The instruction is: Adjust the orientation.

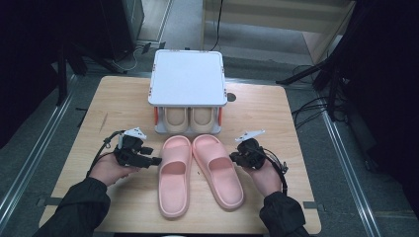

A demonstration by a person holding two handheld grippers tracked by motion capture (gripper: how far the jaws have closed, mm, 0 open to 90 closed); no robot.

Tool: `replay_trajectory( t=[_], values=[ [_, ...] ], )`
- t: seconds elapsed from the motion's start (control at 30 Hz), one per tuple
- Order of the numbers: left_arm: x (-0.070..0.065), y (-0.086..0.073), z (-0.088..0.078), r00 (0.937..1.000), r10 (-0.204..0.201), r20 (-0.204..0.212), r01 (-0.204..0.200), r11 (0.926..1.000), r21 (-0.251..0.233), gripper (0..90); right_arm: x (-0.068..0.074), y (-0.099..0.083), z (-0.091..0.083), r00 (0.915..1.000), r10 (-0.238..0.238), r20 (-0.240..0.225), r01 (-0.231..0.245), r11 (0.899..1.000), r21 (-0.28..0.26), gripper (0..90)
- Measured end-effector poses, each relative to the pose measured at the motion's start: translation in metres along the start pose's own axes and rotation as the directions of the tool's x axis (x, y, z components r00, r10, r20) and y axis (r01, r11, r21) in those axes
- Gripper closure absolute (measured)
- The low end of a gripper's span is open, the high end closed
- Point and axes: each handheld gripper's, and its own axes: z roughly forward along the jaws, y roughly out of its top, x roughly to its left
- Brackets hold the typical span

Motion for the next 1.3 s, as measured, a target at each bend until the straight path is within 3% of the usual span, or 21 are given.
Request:
replay_trajectory(
  t=[0.53, 0.73, 0.83, 0.93, 1.07, 1.3],
  values=[
    [-0.003, -0.002, 0.0, 0.9993, -0.011, 0.036, 0.011, 0.9999, 0.01, 38.7, 0.022, -0.008, 0.001, 0.9971, 0.077, -0.004, -0.077, 0.997, -0.032, 83.0],
    [-0.004, -0.002, -0.001, 0.999, -0.004, 0.045, 0.003, 0.9999, 0.01, 38.8, 0.026, -0.009, 0.002, 0.997, 0.076, -0.008, -0.077, 0.996, -0.04, 82.7],
    [-0.005, 0.001, -0.003, 0.9992, -0.003, 0.04, 0.004, 1.0, -0.005, 38.6, 0.024, -0.009, 0.002, 0.9954, 0.095, -0.013, -0.096, 0.994, -0.042, 77.5],
    [-0.003, 0.005, -0.006, 0.9992, -0.019, 0.034, 0.019, 0.9997, -0.012, 38.8, 0.022, -0.009, -0.006, 0.9923, 0.117, -0.041, -0.12, 0.99, -0.08, 77.0],
    [0.001, 0.012, -0.009, 0.9997, -0.018, 0.016, 0.019, 0.9993, -0.033, 42.2, 0.029, -0.01, -0.022, 0.9929, 0.104, -0.058, -0.112, 0.982, -0.154, 72.9],
    [0.004, 0.026, -0.01, 0.9999, -0.016, -0.005, 0.016, 0.9994, -0.032, 60.8, 0.051, -0.014, -0.038, 0.9953, 0.067, -0.07, -0.081, 0.971, -0.224, 68.9]
  ],
)
